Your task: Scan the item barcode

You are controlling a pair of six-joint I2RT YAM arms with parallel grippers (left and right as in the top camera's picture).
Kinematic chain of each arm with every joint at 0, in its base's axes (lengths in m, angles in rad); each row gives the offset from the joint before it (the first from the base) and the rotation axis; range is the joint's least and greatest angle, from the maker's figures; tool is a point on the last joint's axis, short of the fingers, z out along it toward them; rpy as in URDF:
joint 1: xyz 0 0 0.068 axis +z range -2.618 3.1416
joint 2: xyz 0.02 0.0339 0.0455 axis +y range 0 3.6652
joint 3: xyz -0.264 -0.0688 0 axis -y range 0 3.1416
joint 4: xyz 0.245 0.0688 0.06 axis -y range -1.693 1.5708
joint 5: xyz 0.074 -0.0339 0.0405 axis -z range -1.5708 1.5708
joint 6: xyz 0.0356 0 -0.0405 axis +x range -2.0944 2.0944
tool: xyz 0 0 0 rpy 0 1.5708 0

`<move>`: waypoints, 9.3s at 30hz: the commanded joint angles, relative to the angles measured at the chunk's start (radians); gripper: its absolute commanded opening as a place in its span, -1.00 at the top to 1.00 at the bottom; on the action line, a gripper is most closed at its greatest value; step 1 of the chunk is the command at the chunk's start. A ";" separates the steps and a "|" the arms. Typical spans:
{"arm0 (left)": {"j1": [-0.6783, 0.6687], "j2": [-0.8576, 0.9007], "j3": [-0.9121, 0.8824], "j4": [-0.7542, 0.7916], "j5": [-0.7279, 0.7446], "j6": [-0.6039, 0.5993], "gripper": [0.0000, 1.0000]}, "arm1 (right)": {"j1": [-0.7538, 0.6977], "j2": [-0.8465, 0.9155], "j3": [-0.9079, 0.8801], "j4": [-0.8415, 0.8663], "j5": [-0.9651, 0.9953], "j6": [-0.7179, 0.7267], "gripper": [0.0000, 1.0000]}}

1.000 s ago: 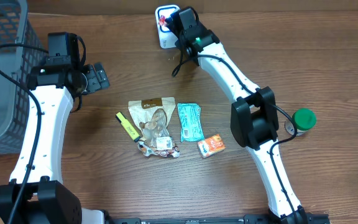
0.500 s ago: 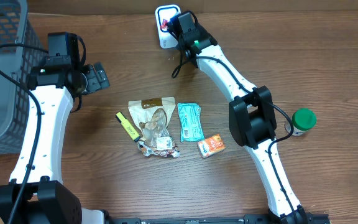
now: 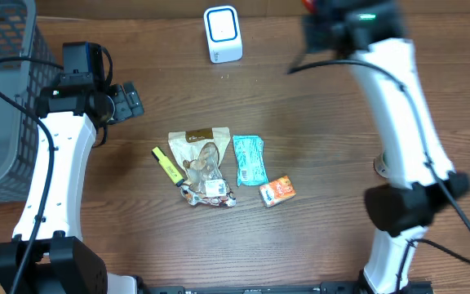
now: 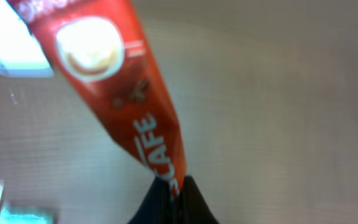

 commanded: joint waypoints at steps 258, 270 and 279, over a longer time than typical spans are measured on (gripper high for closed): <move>-0.002 -0.013 0.011 0.001 -0.012 -0.010 -1.00 | -0.029 -0.298 -1.311 0.702 -0.501 0.489 0.49; -0.003 -0.013 0.011 0.001 -0.012 -0.010 -1.00 | -0.028 -0.298 -1.445 0.879 -0.501 0.493 0.63; -0.005 -0.013 0.011 0.001 -0.012 -0.010 -1.00 | -0.028 -0.298 -1.490 0.921 -0.501 0.519 0.33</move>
